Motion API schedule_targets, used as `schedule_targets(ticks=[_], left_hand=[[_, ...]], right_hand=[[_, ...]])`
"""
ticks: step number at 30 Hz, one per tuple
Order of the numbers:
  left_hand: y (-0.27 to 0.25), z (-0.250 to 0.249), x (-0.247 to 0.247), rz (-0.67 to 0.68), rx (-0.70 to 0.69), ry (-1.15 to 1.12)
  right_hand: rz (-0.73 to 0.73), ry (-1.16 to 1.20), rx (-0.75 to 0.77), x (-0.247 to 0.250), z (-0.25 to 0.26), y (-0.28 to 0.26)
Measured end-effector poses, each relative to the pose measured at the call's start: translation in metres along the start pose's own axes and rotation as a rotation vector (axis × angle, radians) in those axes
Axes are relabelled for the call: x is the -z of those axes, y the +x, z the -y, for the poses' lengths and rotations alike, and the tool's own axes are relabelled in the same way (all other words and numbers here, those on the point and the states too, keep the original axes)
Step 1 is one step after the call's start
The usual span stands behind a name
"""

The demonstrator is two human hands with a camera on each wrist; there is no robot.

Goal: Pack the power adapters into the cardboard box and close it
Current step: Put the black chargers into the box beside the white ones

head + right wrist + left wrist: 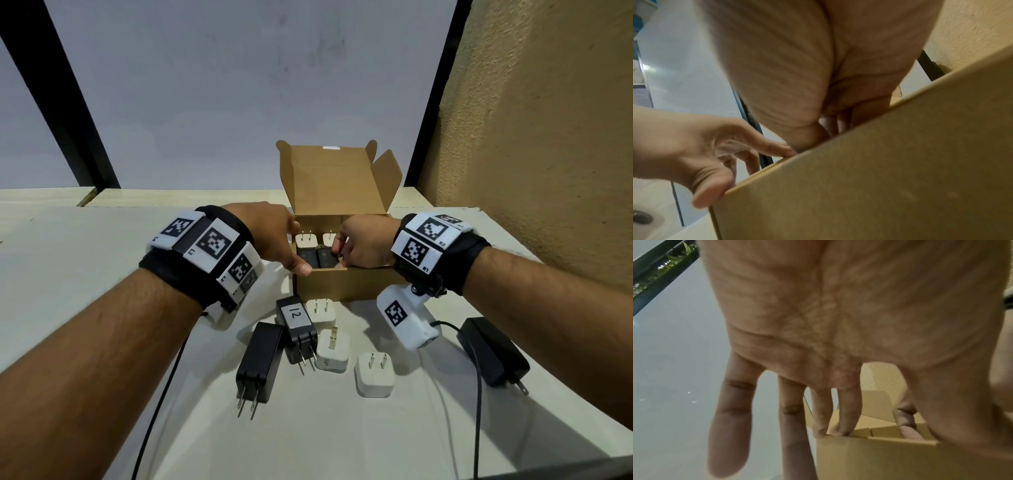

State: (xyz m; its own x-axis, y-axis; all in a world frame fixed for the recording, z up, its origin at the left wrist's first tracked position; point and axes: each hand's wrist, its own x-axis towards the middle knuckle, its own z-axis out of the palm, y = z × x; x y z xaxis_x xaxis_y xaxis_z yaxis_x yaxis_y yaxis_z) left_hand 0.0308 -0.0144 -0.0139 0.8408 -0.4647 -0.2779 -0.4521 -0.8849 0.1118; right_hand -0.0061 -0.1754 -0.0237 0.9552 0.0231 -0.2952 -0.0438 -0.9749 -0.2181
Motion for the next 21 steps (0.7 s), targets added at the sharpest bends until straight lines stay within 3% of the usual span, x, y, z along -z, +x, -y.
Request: schedule_targets(ticks=[7, 10, 13, 21], left_hand=[[-0.002, -0.002, 0.001, 0.005, -0.003, 0.009], [-0.002, -0.003, 0.001, 0.004, -0.009, 0.013], [-0.002, -0.003, 0.001, 0.007, -0.011, 0.021], [0.001, -0.001, 0.001, 0.010, -0.012, 0.026]], right_hand=[[0.024, 0.020, -0.043, 0.003, -0.004, 0.002], [0.046, 0.150, -0.071, 0.006, -0.007, 0.003], [-0.031, 0.359, -0.134, 0.012, -0.007, 0.007], [-0.030, 0.467, -0.116, 0.006, -0.004, 0.017]])
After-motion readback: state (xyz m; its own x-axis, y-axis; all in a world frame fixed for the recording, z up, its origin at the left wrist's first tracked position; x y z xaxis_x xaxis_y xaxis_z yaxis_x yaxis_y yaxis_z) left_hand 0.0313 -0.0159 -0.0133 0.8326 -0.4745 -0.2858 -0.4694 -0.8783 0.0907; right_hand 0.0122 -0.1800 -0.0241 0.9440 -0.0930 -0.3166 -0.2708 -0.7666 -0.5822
